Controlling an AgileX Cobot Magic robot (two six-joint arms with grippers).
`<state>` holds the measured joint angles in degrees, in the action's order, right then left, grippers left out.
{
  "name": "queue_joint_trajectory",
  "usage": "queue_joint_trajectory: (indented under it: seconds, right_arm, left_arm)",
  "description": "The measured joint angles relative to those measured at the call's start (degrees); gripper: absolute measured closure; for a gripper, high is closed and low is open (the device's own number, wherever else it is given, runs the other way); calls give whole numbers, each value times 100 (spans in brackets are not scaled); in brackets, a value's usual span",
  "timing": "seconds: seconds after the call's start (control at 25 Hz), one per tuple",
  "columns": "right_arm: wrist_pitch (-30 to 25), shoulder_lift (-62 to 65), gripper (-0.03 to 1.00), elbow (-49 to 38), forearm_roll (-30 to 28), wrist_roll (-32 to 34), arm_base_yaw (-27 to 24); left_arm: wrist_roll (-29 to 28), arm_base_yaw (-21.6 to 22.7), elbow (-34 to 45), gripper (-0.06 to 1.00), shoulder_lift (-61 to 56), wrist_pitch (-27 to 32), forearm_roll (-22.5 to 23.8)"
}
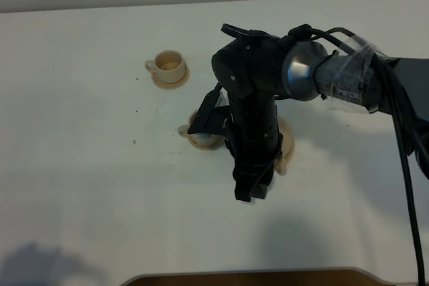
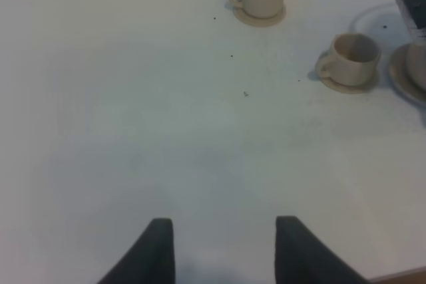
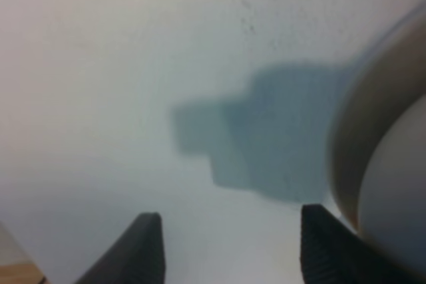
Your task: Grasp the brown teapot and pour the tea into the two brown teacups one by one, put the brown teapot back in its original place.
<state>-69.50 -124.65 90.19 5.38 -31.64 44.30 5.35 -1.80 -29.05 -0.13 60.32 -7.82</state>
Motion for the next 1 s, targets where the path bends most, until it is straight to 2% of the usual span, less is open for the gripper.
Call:
queue_joint_trajectory:
  seconds: [0.2, 0.4, 0.8, 1.0]
  right_arm:
    - [0, 256, 49, 0, 445, 216, 0]
    - [0, 635, 49, 0, 714, 761, 0]
    - [10, 880, 49, 0, 457, 3637, -51]
    - [128, 880, 49, 0, -9, 4468, -199]
  left_arm:
    - [0, 0, 0, 59, 0, 0, 0]
    - [0, 0, 0, 59, 0, 0, 0]
    - [0, 0, 0, 59, 0, 0, 0]
    - [0, 0, 0, 59, 0, 0, 0]
